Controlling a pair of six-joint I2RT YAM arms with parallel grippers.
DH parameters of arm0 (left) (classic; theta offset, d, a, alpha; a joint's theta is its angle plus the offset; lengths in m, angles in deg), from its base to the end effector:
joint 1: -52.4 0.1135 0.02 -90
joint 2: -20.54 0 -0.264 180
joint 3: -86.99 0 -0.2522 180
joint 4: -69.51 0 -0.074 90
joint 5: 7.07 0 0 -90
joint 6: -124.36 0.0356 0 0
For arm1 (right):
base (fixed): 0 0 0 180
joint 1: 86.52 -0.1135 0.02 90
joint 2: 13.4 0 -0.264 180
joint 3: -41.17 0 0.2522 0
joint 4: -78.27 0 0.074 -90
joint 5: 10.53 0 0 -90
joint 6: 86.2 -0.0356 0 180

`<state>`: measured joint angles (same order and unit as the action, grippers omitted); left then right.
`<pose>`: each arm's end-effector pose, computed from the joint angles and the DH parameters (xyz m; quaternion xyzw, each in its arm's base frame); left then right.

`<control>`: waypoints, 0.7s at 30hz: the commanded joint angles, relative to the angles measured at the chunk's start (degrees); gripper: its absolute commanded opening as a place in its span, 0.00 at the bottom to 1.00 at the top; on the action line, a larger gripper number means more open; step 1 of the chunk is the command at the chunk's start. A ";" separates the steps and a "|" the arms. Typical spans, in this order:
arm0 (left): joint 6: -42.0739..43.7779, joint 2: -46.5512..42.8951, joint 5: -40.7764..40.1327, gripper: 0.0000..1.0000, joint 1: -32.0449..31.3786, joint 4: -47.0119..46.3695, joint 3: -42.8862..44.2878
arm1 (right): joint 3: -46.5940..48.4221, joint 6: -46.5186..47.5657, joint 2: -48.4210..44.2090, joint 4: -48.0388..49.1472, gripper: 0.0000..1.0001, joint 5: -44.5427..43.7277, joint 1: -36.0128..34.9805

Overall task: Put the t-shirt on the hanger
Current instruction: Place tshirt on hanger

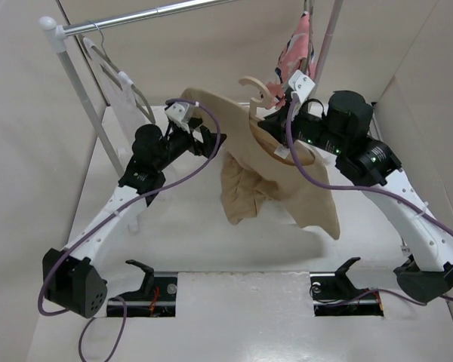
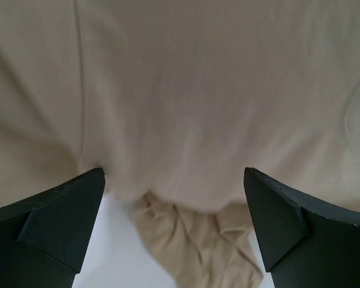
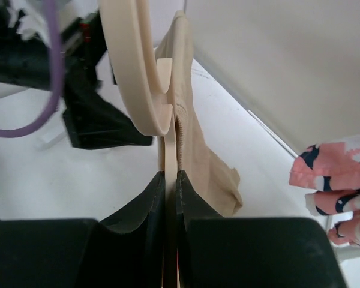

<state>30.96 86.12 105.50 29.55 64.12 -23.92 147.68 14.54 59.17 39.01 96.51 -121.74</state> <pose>0.2418 -0.1167 0.3859 0.2542 0.6033 -0.2931 0.6968 0.2045 0.1572 0.4962 -0.3773 0.6340 0.2482 0.6277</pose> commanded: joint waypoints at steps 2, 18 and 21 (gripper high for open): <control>-8.02 3.15 4.32 1.00 -0.09 -10.28 3.56 | -0.46 -1.07 -2.53 7.83 0.00 2.39 -1.69; -13.91 4.73 4.42 0.00 1.05 -20.31 -1.37 | -2.05 -3.18 -4.20 10.38 0.00 2.83 -2.83; -11.21 4.20 8.09 0.00 1.58 -20.31 -1.89 | -2.05 -3.18 -4.20 9.86 0.00 1.51 -2.83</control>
<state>19.14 91.00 110.00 30.56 48.29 -25.34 144.82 12.36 56.68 42.68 97.75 -123.73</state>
